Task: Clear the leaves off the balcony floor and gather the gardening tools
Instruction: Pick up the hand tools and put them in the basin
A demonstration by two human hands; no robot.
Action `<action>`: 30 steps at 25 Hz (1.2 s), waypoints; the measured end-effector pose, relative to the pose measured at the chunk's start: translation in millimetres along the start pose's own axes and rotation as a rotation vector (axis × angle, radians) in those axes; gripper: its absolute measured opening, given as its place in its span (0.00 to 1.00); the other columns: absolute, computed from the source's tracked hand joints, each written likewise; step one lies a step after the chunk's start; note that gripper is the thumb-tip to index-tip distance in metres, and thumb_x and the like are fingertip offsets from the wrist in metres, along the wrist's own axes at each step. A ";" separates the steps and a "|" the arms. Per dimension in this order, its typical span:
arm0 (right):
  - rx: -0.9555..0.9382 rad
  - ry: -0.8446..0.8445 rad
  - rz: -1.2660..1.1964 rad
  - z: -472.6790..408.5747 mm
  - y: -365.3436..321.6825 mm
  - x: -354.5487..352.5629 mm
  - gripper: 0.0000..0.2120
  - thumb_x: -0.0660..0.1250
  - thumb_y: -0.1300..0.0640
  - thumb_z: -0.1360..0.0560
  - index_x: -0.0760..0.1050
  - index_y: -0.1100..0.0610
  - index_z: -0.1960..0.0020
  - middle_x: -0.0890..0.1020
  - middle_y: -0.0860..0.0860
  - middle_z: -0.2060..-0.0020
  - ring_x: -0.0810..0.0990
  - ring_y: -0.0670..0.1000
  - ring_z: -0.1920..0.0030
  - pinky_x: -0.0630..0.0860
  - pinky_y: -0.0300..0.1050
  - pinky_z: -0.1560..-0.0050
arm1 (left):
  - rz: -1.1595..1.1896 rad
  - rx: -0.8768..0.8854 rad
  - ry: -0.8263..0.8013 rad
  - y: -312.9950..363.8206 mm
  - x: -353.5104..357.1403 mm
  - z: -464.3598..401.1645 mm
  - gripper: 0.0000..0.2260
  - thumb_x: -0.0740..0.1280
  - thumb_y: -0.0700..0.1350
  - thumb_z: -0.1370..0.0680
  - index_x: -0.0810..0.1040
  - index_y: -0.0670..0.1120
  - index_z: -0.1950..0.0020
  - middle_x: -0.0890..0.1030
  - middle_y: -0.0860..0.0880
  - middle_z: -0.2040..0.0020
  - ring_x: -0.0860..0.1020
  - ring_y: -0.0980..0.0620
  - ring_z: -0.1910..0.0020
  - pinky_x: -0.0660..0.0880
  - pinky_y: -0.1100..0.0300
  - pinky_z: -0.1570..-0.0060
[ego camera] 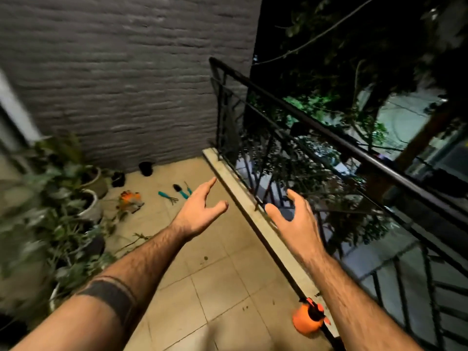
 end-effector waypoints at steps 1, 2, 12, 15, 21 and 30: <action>-0.011 -0.036 0.008 -10.6 -7.6 21.3 0.39 0.69 0.35 0.27 0.63 0.51 0.22 0.69 0.48 0.26 0.66 0.49 0.26 0.64 0.45 0.29 | -0.009 -0.038 0.030 -19.0 -18.3 -5.1 0.39 0.65 0.61 0.28 0.59 0.50 0.19 0.64 0.50 0.21 0.63 0.54 0.25 0.58 0.62 0.27; -0.023 -0.065 0.017 -22.8 -14.9 42.7 0.39 0.69 0.35 0.27 0.64 0.51 0.23 0.69 0.49 0.26 0.67 0.49 0.26 0.64 0.45 0.29 | -0.015 -0.067 0.058 -37.0 -35.8 -11.6 0.39 0.64 0.61 0.29 0.59 0.50 0.20 0.64 0.50 0.22 0.64 0.53 0.25 0.58 0.62 0.27; -0.103 -0.215 0.042 -154.6 -96.6 197.7 0.40 0.69 0.34 0.27 0.62 0.51 0.22 0.69 0.50 0.26 0.69 0.50 0.27 0.67 0.52 0.27 | -0.038 -0.283 0.209 -172.7 -158.0 -88.6 0.34 0.69 0.55 0.23 0.60 0.51 0.20 0.65 0.48 0.23 0.67 0.51 0.26 0.63 0.53 0.26; -0.146 -0.248 0.031 -202.0 -106.3 226.2 0.39 0.70 0.36 0.27 0.63 0.51 0.23 0.71 0.49 0.27 0.70 0.50 0.28 0.68 0.52 0.27 | -0.048 -0.331 0.246 -191.0 -170.3 -117.7 0.35 0.69 0.58 0.24 0.61 0.51 0.20 0.66 0.49 0.23 0.66 0.51 0.26 0.63 0.50 0.25; -0.268 -0.368 0.024 -332.2 -128.1 283.1 0.40 0.70 0.34 0.28 0.62 0.51 0.22 0.69 0.50 0.25 0.69 0.50 0.27 0.67 0.49 0.28 | -0.020 -0.399 0.455 -200.6 -201.4 -193.7 0.40 0.67 0.61 0.30 0.62 0.50 0.20 0.67 0.48 0.24 0.68 0.51 0.28 0.65 0.63 0.32; -0.420 -0.518 0.054 -458.9 -179.9 364.5 0.40 0.68 0.34 0.28 0.62 0.50 0.22 0.69 0.50 0.26 0.70 0.50 0.28 0.69 0.48 0.31 | -0.038 -0.477 0.615 -228.1 -250.5 -286.3 0.39 0.66 0.63 0.30 0.63 0.51 0.21 0.69 0.50 0.24 0.68 0.53 0.27 0.64 0.54 0.26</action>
Point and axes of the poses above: each hand's wrist, its own z-axis away from the middle knuckle, its own x-axis out of the palm, y = z × x, the point moved 10 cm from there along -z, towards the middle knuckle
